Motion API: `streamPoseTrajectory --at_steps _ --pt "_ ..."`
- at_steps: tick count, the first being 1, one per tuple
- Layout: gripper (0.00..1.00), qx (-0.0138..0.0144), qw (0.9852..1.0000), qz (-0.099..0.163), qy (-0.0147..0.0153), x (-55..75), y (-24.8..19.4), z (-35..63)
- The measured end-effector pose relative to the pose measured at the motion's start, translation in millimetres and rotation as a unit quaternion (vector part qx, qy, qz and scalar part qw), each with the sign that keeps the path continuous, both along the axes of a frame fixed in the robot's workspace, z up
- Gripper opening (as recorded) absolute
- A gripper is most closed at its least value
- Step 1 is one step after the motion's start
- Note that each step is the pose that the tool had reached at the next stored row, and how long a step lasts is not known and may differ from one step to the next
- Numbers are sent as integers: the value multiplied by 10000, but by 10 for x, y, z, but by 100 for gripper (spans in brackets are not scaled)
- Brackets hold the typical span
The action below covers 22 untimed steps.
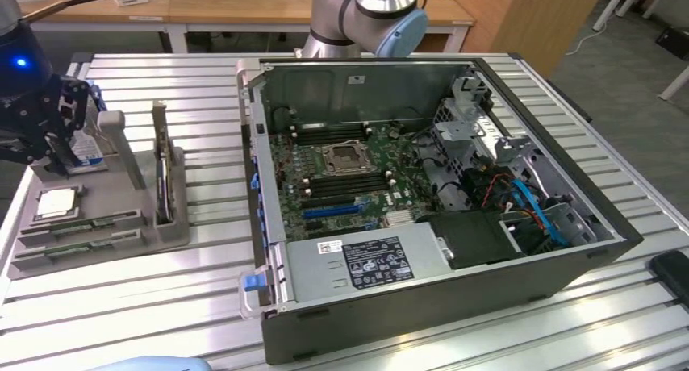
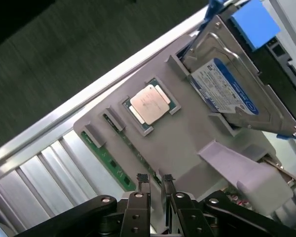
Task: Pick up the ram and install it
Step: 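Pick up the ram and move it above insertion slot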
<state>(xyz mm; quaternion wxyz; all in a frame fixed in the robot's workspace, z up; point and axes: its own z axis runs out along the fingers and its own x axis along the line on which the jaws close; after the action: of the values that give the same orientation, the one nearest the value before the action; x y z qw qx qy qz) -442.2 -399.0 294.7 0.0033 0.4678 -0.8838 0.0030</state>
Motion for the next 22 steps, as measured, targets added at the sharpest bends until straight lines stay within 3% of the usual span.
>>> streamPoseTrajectory --at_steps 6,12,17,22 --pt "24 0 9985 542 -2 0 0 -15" --pt "24 0 9941 1086 -8 0 0 -29" --pt "24 -1 9881 1540 -12 0 0 -38" --pt "24 -1 9800 1990 -19 0 0 -46"
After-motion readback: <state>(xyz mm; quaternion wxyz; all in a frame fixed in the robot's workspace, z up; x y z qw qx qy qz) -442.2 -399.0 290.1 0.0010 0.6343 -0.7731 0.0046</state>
